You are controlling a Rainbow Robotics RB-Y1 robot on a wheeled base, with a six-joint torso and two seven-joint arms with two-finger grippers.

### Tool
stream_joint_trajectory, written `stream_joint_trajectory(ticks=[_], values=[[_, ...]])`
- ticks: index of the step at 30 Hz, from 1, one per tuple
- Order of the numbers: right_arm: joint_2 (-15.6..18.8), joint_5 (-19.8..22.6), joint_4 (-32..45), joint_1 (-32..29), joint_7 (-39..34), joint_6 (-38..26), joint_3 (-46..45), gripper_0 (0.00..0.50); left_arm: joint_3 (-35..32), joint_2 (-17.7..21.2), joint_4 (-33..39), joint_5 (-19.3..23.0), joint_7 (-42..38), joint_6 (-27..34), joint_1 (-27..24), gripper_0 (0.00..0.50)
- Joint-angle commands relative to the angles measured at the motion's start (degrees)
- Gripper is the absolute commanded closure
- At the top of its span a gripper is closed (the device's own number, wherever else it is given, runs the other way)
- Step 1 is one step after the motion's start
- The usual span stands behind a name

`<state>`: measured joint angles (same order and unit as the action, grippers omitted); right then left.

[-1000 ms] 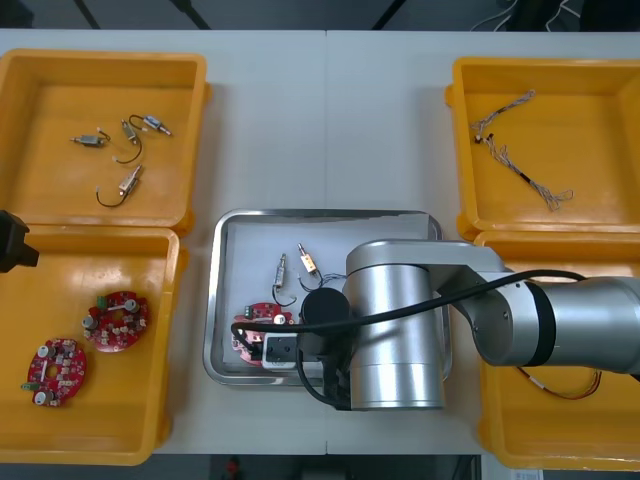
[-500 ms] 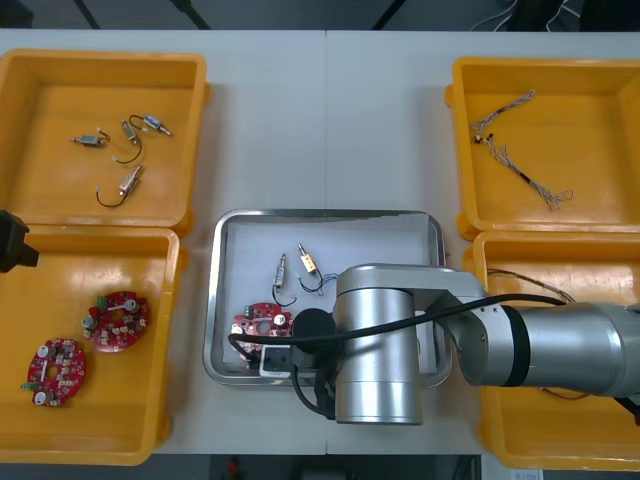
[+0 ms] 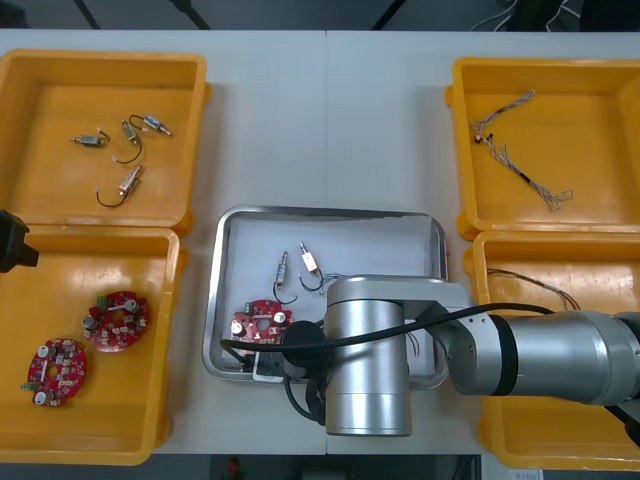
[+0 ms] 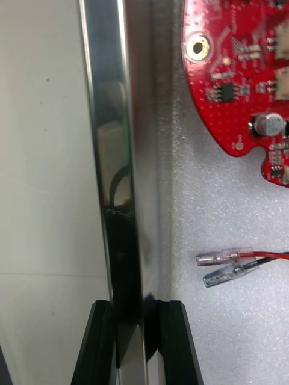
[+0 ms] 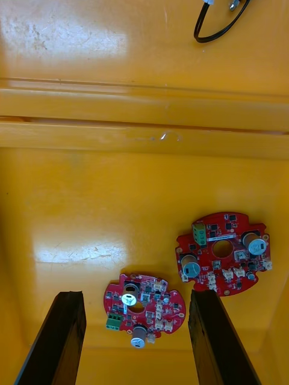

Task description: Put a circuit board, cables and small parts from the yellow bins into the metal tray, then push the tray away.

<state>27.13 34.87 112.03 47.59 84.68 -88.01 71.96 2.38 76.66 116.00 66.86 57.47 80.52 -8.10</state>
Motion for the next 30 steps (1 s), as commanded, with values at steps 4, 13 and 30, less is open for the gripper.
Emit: stream_joint_trajectory(ticks=[4,13,30], values=[[-0.5,-1.2,1.1,0.8,-0.6,0.5,0.8,0.500,0.2,2.7,-0.1,0.5,1.0,-0.4,1.0,0.000],[2.0,-0.8,1.2,8.2,0.7,1.0,3.7,0.500,0.2,2.7,-0.1,0.5,1.0,-0.4,1.0,0.000],[2.5,-0.4,-7.9,18.2,4.5,5.0,4.2,0.500,0.2,2.7,-0.1,0.5,1.0,-0.4,1.0,0.000]])
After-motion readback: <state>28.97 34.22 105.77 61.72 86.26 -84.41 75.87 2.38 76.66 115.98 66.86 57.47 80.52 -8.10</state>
